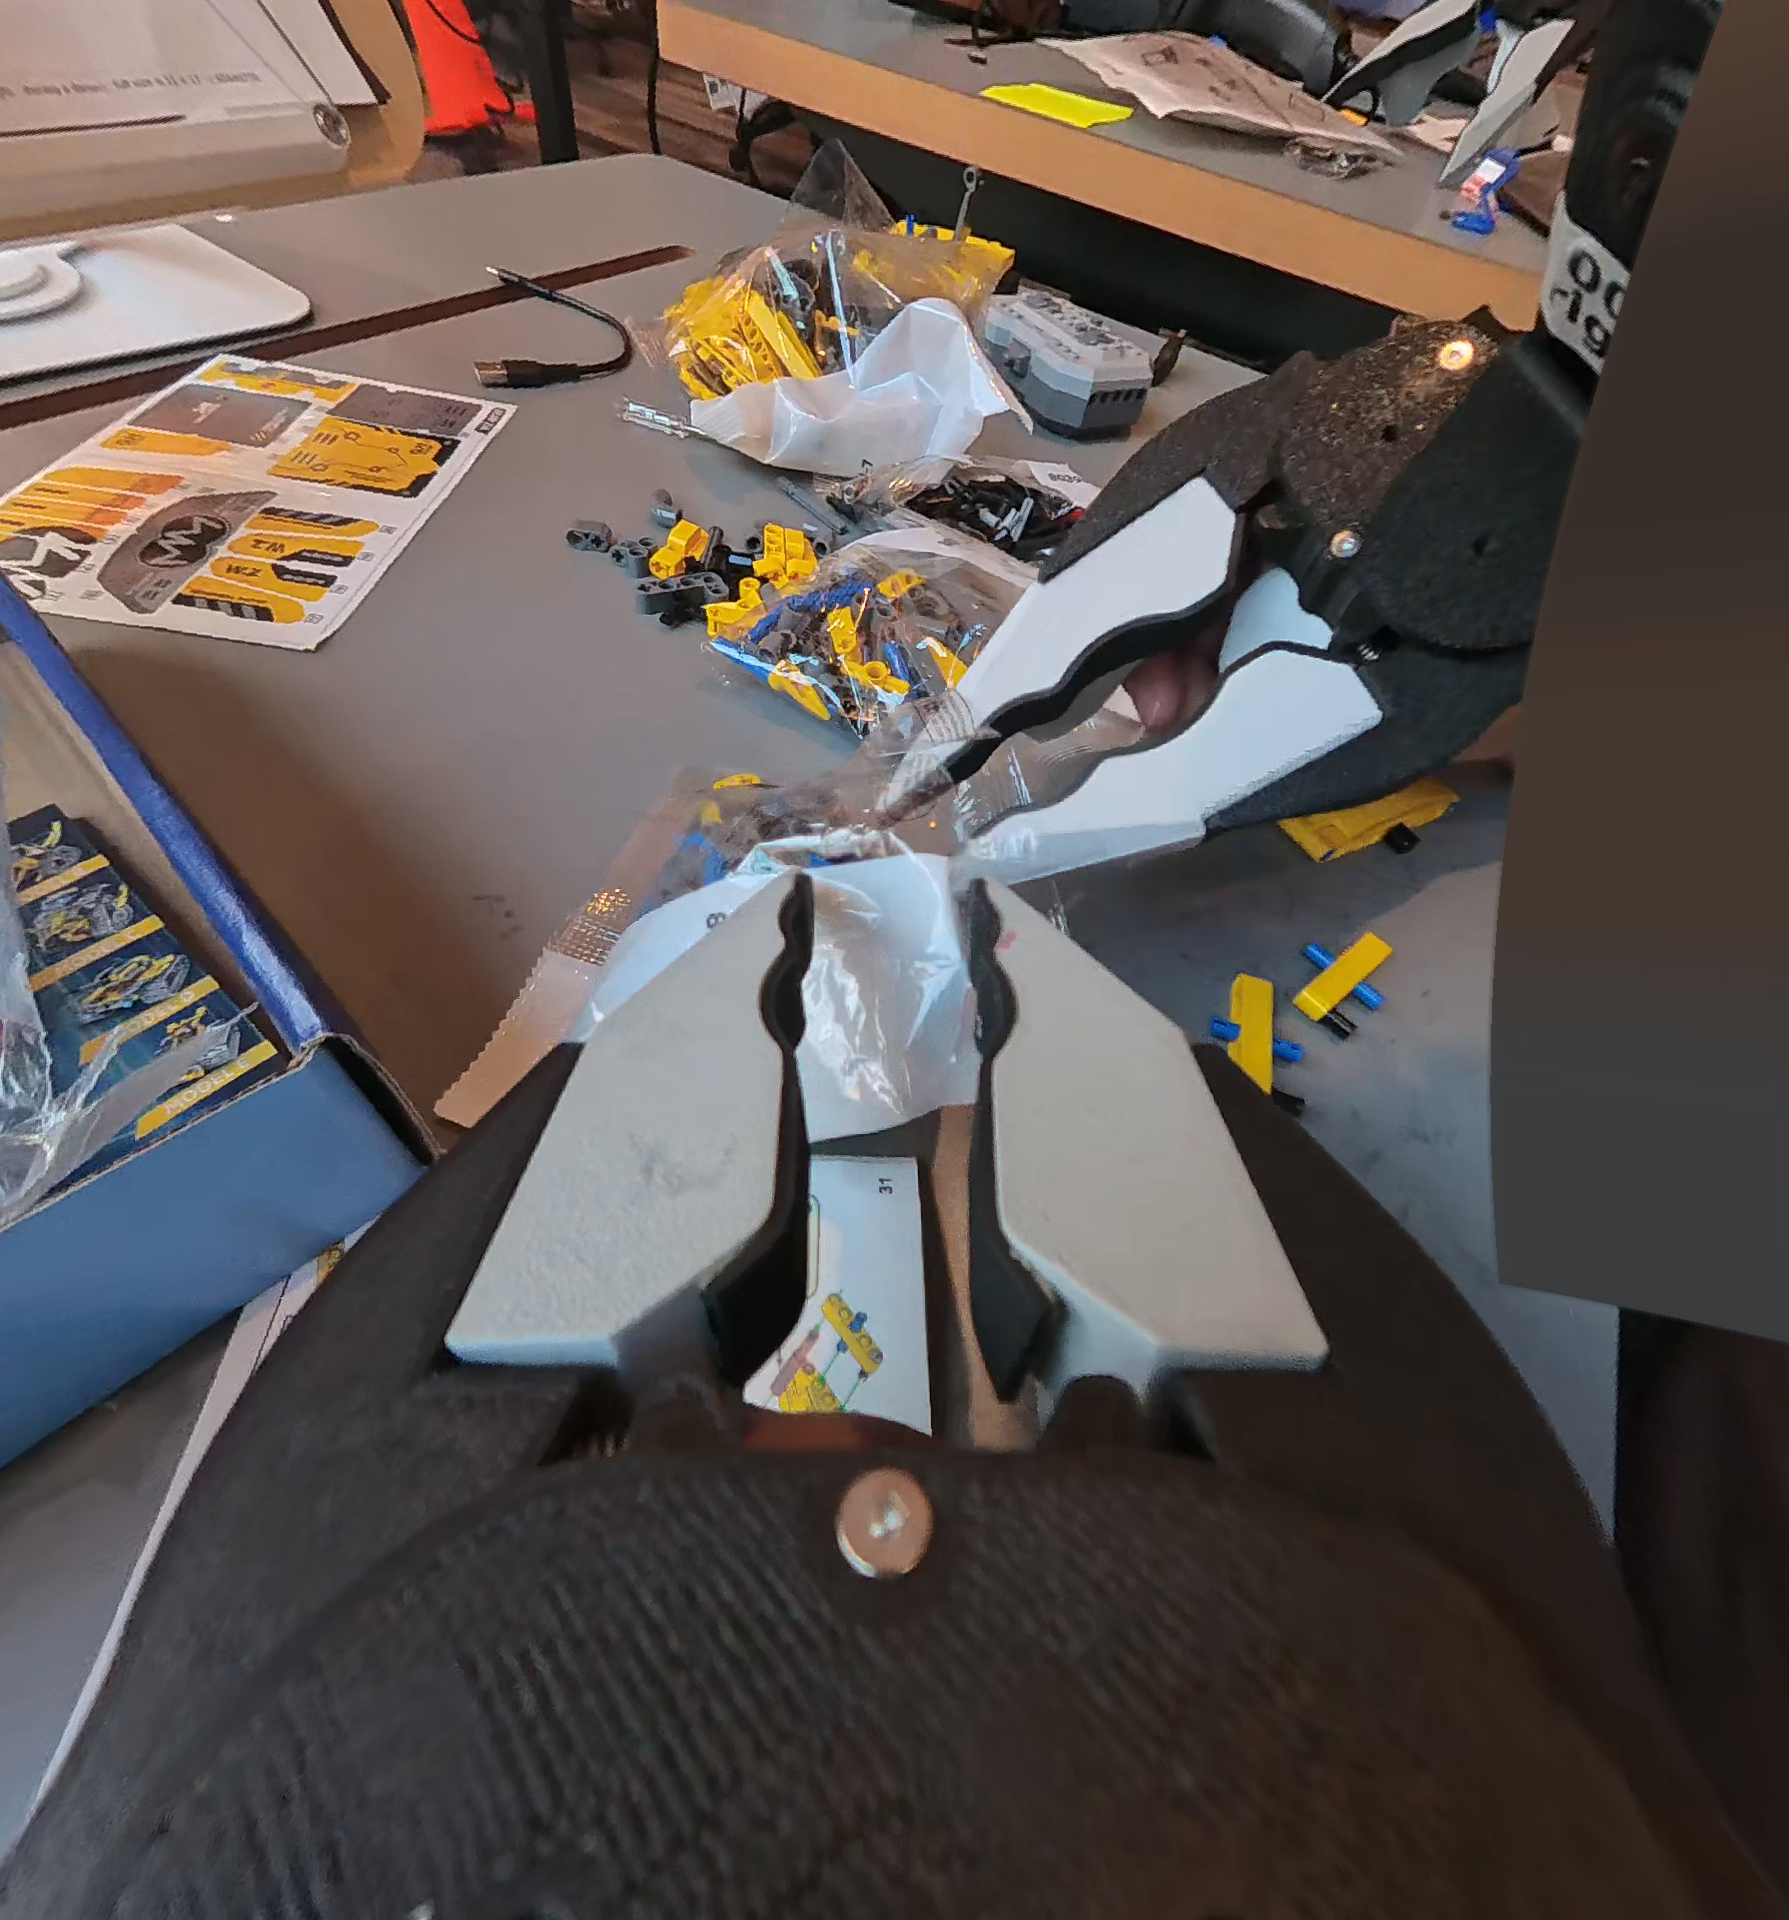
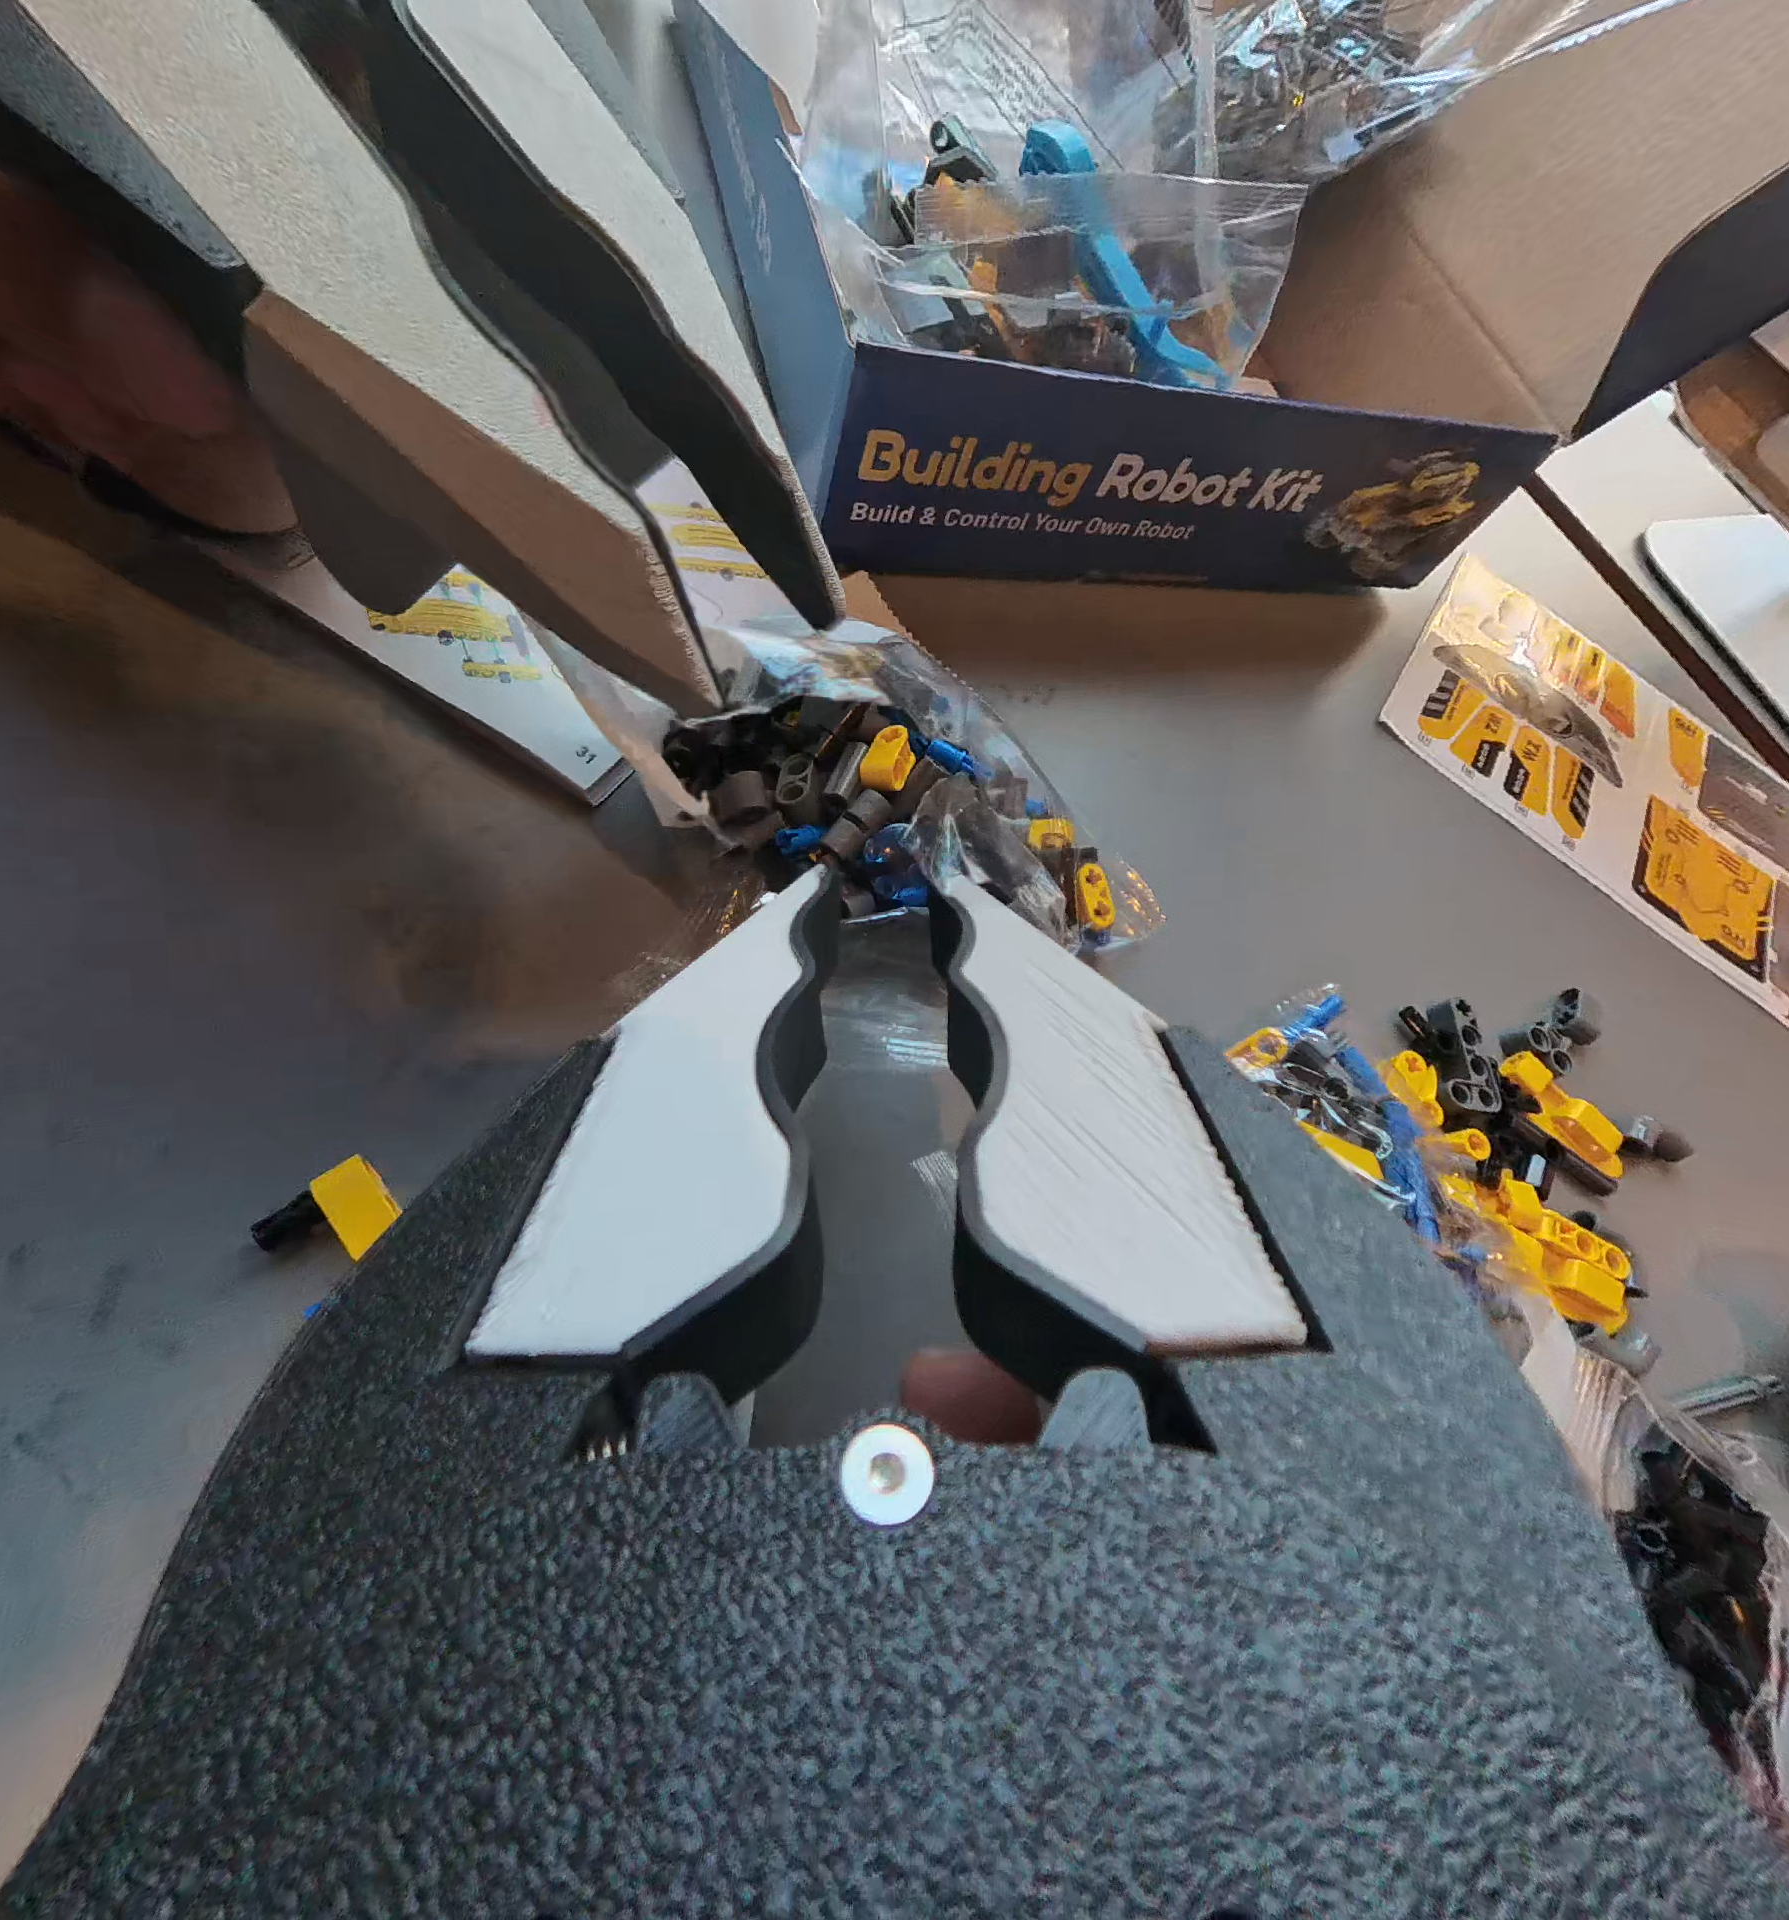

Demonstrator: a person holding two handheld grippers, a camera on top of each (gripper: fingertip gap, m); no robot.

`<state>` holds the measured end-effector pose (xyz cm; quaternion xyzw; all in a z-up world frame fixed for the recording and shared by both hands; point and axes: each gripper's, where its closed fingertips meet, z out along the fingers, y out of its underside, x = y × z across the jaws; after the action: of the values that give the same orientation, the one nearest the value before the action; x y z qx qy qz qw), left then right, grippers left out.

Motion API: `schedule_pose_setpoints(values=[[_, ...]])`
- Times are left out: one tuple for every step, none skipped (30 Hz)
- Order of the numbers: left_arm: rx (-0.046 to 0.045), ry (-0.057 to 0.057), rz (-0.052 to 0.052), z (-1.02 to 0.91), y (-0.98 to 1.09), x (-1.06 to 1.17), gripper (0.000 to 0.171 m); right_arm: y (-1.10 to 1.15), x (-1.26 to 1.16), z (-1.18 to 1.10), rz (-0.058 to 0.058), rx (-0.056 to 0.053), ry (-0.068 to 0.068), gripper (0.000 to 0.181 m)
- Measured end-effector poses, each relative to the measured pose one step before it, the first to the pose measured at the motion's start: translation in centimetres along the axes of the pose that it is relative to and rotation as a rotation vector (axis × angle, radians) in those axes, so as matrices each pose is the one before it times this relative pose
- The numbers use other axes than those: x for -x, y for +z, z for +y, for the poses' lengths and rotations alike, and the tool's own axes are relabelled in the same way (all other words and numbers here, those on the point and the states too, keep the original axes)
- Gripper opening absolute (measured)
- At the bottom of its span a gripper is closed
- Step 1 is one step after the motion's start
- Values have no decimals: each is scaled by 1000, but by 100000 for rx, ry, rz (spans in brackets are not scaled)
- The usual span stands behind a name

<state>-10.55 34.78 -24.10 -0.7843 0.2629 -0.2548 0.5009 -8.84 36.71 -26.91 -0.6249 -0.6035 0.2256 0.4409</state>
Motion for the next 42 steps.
schedule_pose_setpoints(values=[[72, 47, 133, 3, 15, -23, 29, -15, -107, 63, -137, 168, 1137, 16], [-127, 250, 125, -25, -11, -44, 31, -10, -92, 84, -231, 357, 949, 17], [-81, 575, -240, -3, -4, -32, 35, 18, -45, 78, -349, 400, 675, 19], [264, 1202, -485, 24, 35, -70, 41, 26, -16, 73, -264, 469, 341, 20], [764, 1814, -609, 91, 78, -102, 48, 29, 6, 83, -183, 498, 39, 22], [1011, 2109, -492, 127, 105, -153, 50, 38, 10, 60, -2, 439, -137, 24], [1078, 1909, -477, 128, 115, -142, 51, 14, 1, 41, 172, 258, -226, 26], [1101, 1775, -308, 124, 106, -139, 52, 7, 5, 1, 193, 54, -169, 27], [1029, 1495, -463, 128, 105, -94, 54, -4, 2, -5, 57, -25, -133, 27], [794, 1009, -614, 84, 81, -30, 54, 4, 25, 8, -60, 54, -88, 27], [479, 658, -284, 60, 53, -29, 55, 21, 28, 8, -176, 122, -60, 29], [-108, 155, -61, -18, -10, -8, 55, 19, 46, 24, -260, 186, -137, 30], [-855, -610, 53, -97, -83, 53, 54, 37, 56, 49, -267, 378, -279, 31], [-1102, -1412, 35, -122, -118, 143, 50, 49, 57, 102, -245, 670, -359, 31], [-771, -2103, -360, -79, -81, 269, 45, 65, 25, 96, -43, 713, -326, 32], [-164, -2370, -260, -18, -42, 269, 39, 42, 29, 62, 3, 474, -320, 32], [226, -1731, 901, 30, 35, 63, 40, 35, 30, 26, -34, 292, -291, 32], [714, -1186, 548, 96, 62, 57, 40, 24, 2, 16, 105, 186, -193, 32], [1132, -994, 426, 134, 106, 35, 40, 28, 3, 33, 85, 242, -120, 32], [1664, -424, 631, 200, 168, -39, 40, 17, 8, 27, -122, 254, 41, 33], [2290, 322, 1091, 278, 229, -170, 43, 13, 43, -4, -372, -1, 124, 33], [2789, 551, 1060, 339, 269, -201, 50, -32, 10, -49, -392, -319, 327, 33], [2945, 685, 140, 358, 286, -91, 57, -21, -23, -37, -291, -357, 582, 33], [2775, 847, -684, 321, 281, -7, 59, -27, -40, -37, -159, -250, 623, 33], [2224, 876, -560, 253, 224, -18, 60, -13, -59, -6, -103, -107, 644, 33], [1322, 448, -1131, 149, 140, 85, 59, -29, -113, -32, 213, -308, 915, 33], [357, -330, -2169, 43, 35, 294, 52, -67, -179, -57, 468, -571, 1136, 32], [-548, -1192, -2362, -73, -56, 391, 43, -39, -161, -39, 349, -421, 1164, 29], [-1170, -1498, -1509, -128, -122, 324, 35, -10, -122, 4, 181, -55, 1030, 28], [-1383, -1699, -953, -151, -148, 290, 28, 33, -108, 48, 244, 329, 644, 28], [-1689, -1550, 957, -196, -178, 47, 13, 37, -51, 57, 291, 428, 175, 28], [-1938, -2196, -674, -223, -184, 311, 8, 39, -90, 47, 768, 453, -32, 27], [-1579, -1947, 533, -183, -174, 146, 5, 16, -39, 22, 531, 214, -223, 27], [-1101, -1784, 751, -133, -111, 97, 3, 27, -1, 1, 216, 64, -309, 27], [-593, -1755, 257, -71, -55, 146, 1, 8, -1, 2, 120, 0, -101, 27], [-79, -1205, 193, -12, -6, 107, 0, -7, -11, -59, 125, -286, 72, 26], [196, -632, 142, 26, 12, 43, 0, -26, 7, -101, 35, -593, 19, 26], [89, -155, 311, 8, 12, -27, 0, -23, 83, -109, -335, -650, -383, 26], [-10, 202, 518, 2, 0, -72, 0, -44, 119, -181, -450, -1048, -782, 25], [-109, 651, 1339, -6, -19, -226, 0, -77, 73, -232, 46, -1460, -788, 20], [-381, 1184, 2375, -47, -29, -407, 0, -76, 87, -205, -158, -1309, -754, 14], [-881, 1220, 2115, -112, -61, -389, 0, -16, 59, -101, -117, -575, -484, 12]])
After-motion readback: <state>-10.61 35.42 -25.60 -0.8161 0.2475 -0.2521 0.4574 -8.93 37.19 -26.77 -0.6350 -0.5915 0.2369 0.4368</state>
